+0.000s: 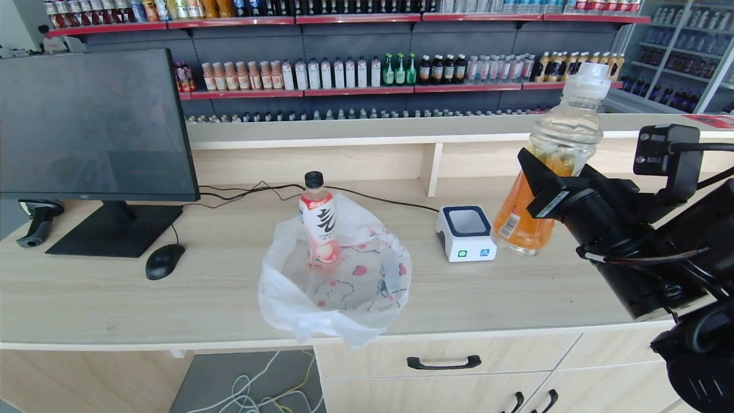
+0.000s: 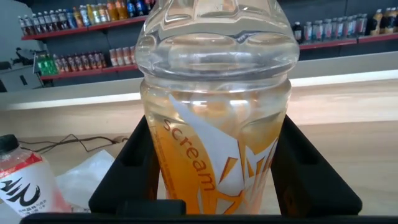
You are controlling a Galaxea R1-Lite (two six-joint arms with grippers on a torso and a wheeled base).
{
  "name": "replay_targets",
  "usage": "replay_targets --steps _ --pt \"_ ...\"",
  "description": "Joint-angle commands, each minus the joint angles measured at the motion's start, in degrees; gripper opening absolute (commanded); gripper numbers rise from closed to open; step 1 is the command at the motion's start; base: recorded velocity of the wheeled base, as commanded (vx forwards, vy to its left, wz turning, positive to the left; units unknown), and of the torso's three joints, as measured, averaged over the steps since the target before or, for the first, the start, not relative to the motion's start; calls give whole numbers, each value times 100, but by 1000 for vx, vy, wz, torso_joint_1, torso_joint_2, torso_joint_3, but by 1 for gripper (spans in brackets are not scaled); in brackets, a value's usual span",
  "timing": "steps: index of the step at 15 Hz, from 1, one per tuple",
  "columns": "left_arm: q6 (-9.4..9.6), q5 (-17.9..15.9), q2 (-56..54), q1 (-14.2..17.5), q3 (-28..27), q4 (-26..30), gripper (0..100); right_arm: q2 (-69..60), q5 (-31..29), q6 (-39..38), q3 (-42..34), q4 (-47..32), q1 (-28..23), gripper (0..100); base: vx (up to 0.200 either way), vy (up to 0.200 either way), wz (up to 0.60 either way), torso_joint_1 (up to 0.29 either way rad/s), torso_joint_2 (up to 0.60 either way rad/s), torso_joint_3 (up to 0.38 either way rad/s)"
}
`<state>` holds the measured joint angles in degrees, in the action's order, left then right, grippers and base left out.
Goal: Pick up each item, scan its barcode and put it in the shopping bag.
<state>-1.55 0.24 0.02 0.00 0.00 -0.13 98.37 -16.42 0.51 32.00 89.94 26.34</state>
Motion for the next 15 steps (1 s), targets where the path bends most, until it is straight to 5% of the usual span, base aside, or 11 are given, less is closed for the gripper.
replay_targets --steps 1,4,12,15 --pt "5 2 -2 0 0 5 100 25 -1 2 8 6 11 0 0 200 0 7 2 7" --pt "23 2 -2 0 0 -4 100 51 -1 28 8 6 11 0 0 0 0 0 0 0" --pt "23 2 -2 0 0 -4 100 60 -1 37 34 6 2 0 0 0 600 4 4 5" --pt "23 2 -2 0 0 -4 100 69 -1 37 -18 6 2 0 0 0 0 0 0 0"
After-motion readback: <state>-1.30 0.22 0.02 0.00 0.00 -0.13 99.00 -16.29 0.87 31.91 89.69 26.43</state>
